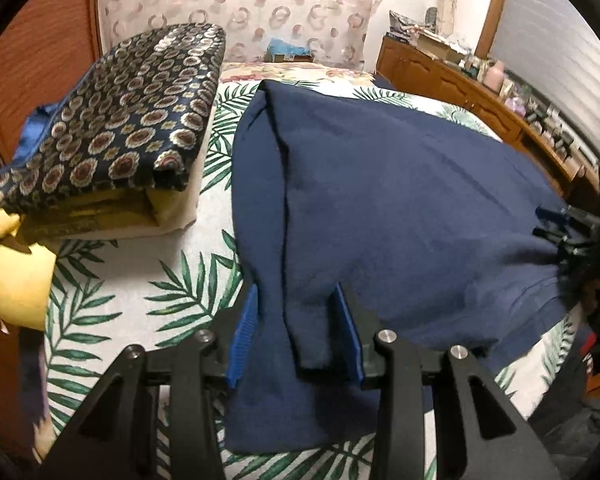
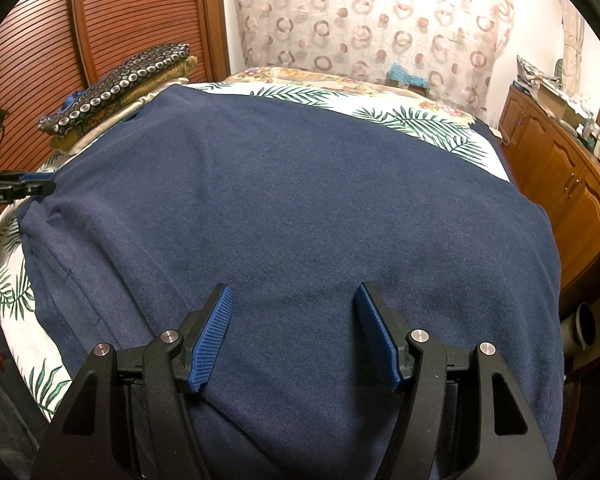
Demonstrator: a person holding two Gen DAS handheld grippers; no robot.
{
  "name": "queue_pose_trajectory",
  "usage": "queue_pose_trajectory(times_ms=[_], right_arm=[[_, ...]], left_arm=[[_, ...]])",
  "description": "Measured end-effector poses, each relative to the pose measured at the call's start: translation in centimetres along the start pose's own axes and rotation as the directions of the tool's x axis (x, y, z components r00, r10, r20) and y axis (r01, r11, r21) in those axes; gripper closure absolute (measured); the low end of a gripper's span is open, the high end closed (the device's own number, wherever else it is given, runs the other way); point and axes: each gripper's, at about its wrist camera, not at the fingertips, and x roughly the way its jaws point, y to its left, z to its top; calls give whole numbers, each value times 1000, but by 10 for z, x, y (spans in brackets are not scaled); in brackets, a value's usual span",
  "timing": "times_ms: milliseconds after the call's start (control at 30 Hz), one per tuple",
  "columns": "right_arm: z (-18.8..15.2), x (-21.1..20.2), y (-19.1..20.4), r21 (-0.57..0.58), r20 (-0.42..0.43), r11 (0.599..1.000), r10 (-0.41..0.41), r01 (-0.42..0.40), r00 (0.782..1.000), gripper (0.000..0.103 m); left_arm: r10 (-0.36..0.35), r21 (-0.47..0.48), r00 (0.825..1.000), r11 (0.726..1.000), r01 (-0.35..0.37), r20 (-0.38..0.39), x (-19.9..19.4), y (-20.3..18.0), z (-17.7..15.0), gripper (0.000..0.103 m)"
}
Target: Fold small clothes
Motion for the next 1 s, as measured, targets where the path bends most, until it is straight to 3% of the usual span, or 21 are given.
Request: queue_pose_trajectory(times_ms=[167,333,667,1000], right_arm=[[0,0,0,0,0,1000,0,0,1000,37],[0,0,0,0,1,1000,0,0,1000,37],[-1,0,0,1,0,1000,1,-1,1000,37],[-1,-1,0,1,-3,1000,-3,3,1000,36]], left_arm=[[17,33,1000,999,-17,10,2,-5,0,70],[-12,51,1000,999,11,18,1,-9,3,99],[-79,77,979,995,66,186,-36,-38,34,100],[-125,119,969,988,101,215,-38,-67,47,100]])
